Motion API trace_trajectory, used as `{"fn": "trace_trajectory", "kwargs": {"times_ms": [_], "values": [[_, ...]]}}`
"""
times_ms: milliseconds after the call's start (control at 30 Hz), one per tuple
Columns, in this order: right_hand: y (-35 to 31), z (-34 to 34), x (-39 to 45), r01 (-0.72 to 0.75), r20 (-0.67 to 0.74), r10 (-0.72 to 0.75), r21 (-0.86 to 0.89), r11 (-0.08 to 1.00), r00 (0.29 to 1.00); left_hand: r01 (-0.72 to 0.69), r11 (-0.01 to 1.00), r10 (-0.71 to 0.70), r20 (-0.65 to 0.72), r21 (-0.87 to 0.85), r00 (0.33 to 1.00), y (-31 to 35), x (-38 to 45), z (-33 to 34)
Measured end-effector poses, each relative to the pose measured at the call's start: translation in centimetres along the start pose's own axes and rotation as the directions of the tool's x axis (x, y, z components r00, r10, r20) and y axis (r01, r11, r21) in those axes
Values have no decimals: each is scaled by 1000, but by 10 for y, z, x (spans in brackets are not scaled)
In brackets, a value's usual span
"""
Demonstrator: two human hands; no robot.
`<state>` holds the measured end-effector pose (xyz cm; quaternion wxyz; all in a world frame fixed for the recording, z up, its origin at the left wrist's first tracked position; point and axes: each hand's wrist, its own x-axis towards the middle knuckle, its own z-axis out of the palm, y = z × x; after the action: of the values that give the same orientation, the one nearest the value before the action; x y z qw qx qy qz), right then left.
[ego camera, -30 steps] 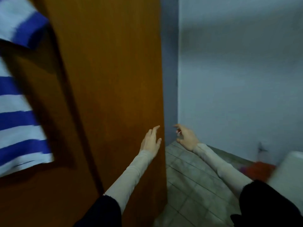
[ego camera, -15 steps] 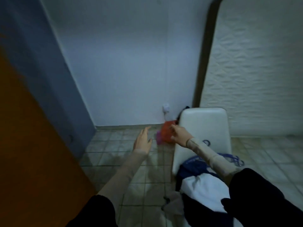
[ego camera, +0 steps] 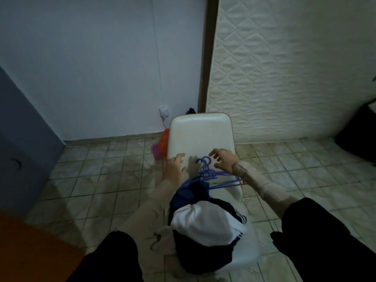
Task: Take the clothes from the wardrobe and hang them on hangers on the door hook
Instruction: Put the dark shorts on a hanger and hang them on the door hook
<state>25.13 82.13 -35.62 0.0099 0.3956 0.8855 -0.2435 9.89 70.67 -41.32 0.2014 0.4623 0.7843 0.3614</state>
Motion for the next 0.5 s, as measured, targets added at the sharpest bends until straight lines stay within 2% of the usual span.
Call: {"fn": "trace_trajectory", "kwargs": {"times_ms": [200, 333, 500], "values": [[48, -4, 23, 32, 108, -29, -22, 999, 994, 196, 977, -197, 1, -82, 980, 7, 7, 46], [67, 14, 35, 51, 192, -45, -23, 998, 980, 310, 949, -310, 19, -62, 951, -7, 7, 71], [86, 63, 56, -6, 291, -8, 46, 999, 957, 415, 910, -415, 33, -2, 909, -39, 3, 97]]}}
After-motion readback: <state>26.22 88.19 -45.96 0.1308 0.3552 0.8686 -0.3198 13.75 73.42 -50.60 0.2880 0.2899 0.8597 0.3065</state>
